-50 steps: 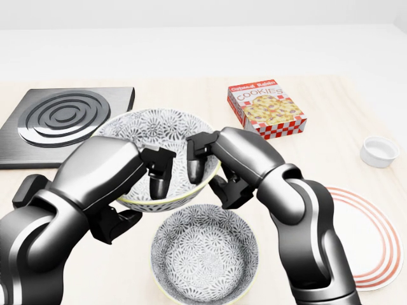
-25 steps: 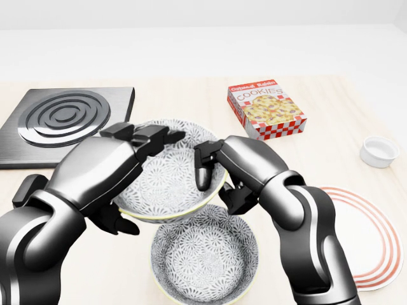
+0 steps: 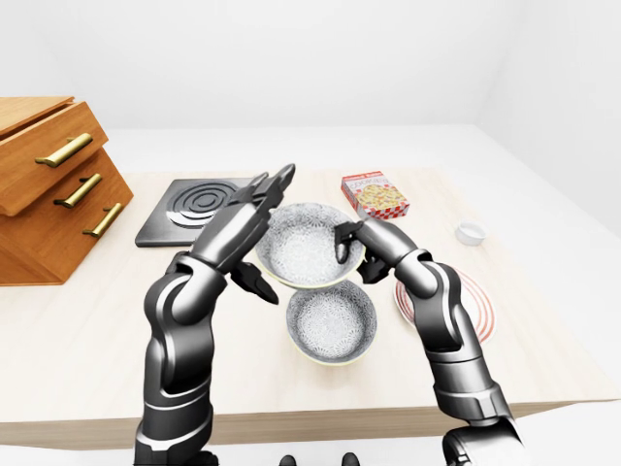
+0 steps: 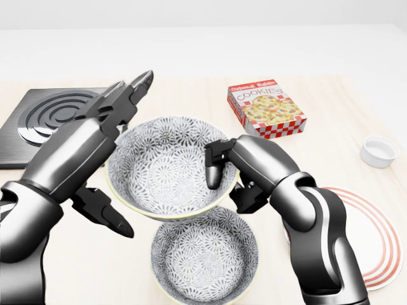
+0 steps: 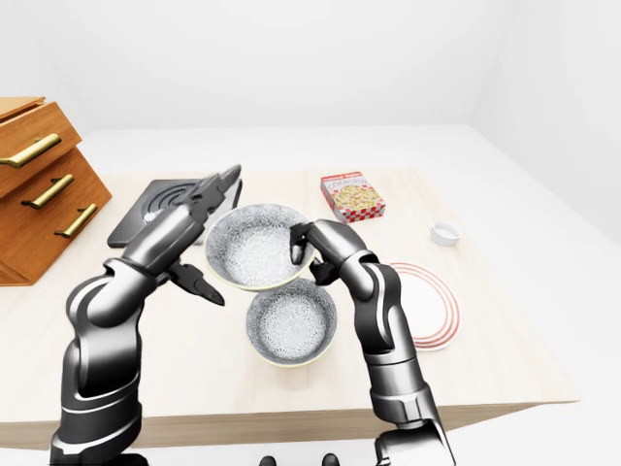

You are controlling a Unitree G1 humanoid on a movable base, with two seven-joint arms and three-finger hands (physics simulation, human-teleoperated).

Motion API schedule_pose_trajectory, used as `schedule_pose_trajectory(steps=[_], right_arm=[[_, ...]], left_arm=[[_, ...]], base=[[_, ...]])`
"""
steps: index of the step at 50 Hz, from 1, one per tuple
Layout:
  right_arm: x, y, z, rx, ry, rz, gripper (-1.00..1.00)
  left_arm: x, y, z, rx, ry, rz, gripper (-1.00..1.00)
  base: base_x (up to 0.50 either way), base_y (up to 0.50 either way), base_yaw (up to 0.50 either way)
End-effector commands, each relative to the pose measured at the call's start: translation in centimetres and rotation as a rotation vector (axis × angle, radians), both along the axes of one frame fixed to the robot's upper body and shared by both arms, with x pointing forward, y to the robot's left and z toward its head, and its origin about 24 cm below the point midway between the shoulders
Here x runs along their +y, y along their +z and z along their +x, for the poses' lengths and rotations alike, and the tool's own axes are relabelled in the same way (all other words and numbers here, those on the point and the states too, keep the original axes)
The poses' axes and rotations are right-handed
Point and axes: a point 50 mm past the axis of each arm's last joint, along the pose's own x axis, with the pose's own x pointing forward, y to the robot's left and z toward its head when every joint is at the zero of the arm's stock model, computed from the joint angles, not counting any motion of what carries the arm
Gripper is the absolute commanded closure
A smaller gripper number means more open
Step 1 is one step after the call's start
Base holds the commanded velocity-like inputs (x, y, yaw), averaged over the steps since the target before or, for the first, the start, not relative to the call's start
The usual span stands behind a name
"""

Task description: Pick the akita bowl from table center and place it on the plate.

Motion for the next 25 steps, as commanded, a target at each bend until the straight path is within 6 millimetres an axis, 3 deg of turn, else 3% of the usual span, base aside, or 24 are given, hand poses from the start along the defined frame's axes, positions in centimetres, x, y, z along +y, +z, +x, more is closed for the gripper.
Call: schedule_pose_trajectory(steps=[1,8,17,25], right_arm=[[-1.4,1.1,-0.2,-0.047,-0.004,0.137,1.0],[-3.5,1.2,-0.3,-0.067,-0.065,0.159,1.0],[-6.5,1.5,-1.6,-0.098,-0.14,0.137,1.0],[-8.4,1.4,-2.5,-0.112,-0.198,0.135,1.0]], left_arm=[[0.7,3.5,0.0,-0.141,-0.14,-0.29,-1.0],[1.0,5.6,-2.3,-0.329,-0.179,-0.48,-1.0],[0.5,5.3,-4.0,-0.358,-0.216,-0.52,-1.0],[0.3,5.0,-4.0,-0.343,-0.223,-0.524,-1.0]], base=[[0.0,0.0,0.0],[0.0,0.0,0.0],[0.0,0.0,0.0],[0.0,0.0,0.0]])
